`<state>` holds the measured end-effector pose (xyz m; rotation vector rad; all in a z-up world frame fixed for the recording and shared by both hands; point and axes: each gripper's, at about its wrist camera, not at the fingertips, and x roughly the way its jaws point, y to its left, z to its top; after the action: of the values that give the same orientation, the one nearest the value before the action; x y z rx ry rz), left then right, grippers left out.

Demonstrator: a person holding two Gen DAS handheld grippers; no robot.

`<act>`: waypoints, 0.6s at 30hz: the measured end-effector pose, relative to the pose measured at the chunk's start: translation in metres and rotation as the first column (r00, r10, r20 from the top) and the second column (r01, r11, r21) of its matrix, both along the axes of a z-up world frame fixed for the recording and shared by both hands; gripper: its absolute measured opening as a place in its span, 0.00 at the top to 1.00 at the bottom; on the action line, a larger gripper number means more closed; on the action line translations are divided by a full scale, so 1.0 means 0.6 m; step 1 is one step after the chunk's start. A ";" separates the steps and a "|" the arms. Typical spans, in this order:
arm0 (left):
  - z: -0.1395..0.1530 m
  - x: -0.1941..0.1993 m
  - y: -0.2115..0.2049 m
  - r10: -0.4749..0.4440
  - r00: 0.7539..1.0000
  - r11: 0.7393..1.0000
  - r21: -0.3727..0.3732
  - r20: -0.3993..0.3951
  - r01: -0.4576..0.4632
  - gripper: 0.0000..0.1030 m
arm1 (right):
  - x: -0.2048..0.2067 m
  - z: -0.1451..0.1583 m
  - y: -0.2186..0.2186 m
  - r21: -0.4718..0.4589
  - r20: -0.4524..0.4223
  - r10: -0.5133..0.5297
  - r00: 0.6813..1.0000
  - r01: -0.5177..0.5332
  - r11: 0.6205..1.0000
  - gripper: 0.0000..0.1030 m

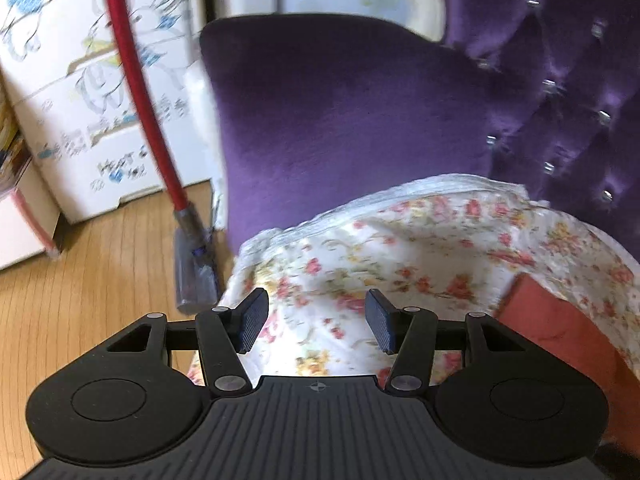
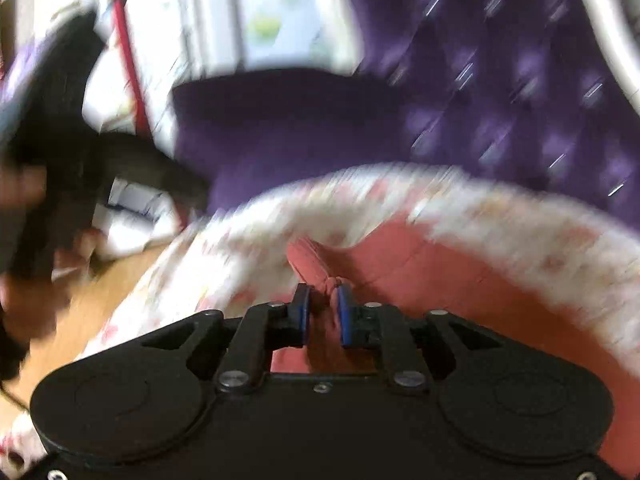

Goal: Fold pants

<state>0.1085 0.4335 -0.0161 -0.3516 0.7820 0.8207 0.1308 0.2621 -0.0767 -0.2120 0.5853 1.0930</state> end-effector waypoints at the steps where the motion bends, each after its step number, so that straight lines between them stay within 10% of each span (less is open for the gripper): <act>1: 0.002 0.005 -0.009 -0.022 1.000 1.000 0.015 0.000 0.022 0.50 | -0.004 -0.003 -0.002 0.016 -0.003 -0.003 1.000 0.003 1.000 0.60; 9: 0.004 0.052 -0.102 -0.303 0.953 0.951 0.075 0.003 0.301 0.50 | -0.023 0.083 -0.197 0.188 -0.062 -0.152 0.986 0.161 0.969 0.59; 18: -0.045 0.073 -0.248 -0.637 0.770 0.771 -0.025 -0.044 0.636 0.50 | -0.051 0.015 -0.367 -0.051 -0.080 -0.360 0.929 0.357 0.933 0.57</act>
<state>0.1522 0.2847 -0.0429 -0.0515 0.8794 0.1778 0.1001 0.0420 -0.0676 -0.0820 0.6932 0.7389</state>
